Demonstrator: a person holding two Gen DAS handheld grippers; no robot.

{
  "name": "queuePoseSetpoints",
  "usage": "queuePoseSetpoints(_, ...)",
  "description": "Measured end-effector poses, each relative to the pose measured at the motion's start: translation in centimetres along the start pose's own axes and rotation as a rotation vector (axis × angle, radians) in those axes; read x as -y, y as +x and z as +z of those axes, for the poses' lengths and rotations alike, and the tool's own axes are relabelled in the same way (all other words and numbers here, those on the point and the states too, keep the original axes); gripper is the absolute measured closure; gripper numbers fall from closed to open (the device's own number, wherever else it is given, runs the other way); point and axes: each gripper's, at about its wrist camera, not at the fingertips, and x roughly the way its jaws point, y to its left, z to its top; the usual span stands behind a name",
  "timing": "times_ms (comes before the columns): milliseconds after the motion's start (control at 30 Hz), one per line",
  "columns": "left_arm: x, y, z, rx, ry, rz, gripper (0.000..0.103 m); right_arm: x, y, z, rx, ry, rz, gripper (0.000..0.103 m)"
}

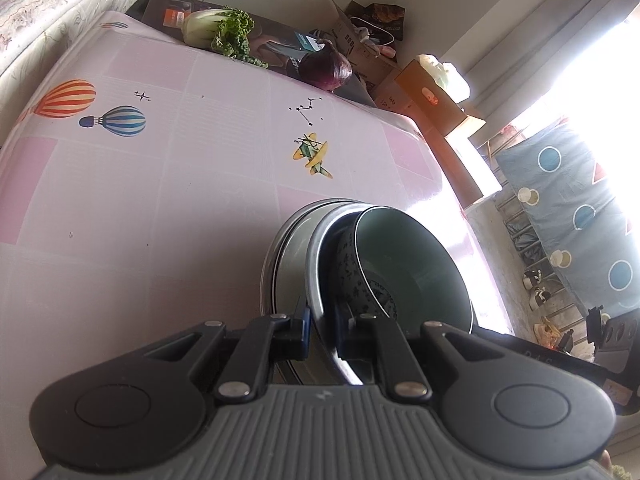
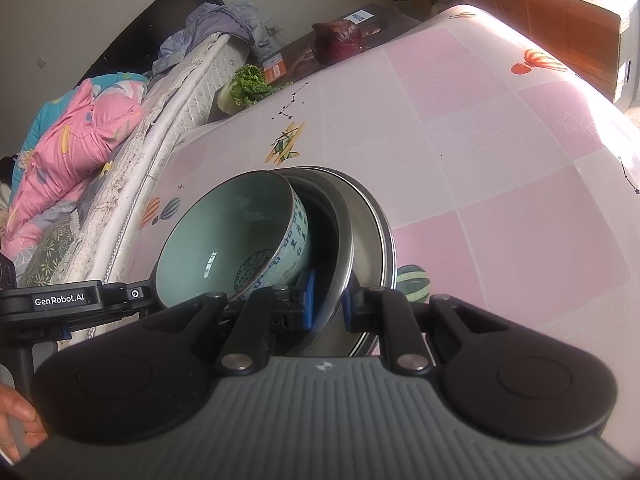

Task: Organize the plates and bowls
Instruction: 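Lift the steel bowl with green bowl and carry it over the white plate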

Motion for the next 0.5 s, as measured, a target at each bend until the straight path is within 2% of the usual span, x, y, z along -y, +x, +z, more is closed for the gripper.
queuePoseSetpoints(200,-0.1,-0.2,-0.3,0.006,0.010,0.002,0.091,-0.7,0.4,0.1,0.010,-0.050,-0.026,0.088)
queuePoseSetpoints(400,0.1,-1.2,-0.4,0.040,0.065,-0.003,0.085,-0.7,0.6,-0.4,0.025,-0.070,-0.040,0.087)
queuePoseSetpoints(500,0.3,-1.8,-0.5,0.054,0.081,0.003,0.082,-0.8,0.1,-0.3,0.048,-0.084,-0.049,0.080)
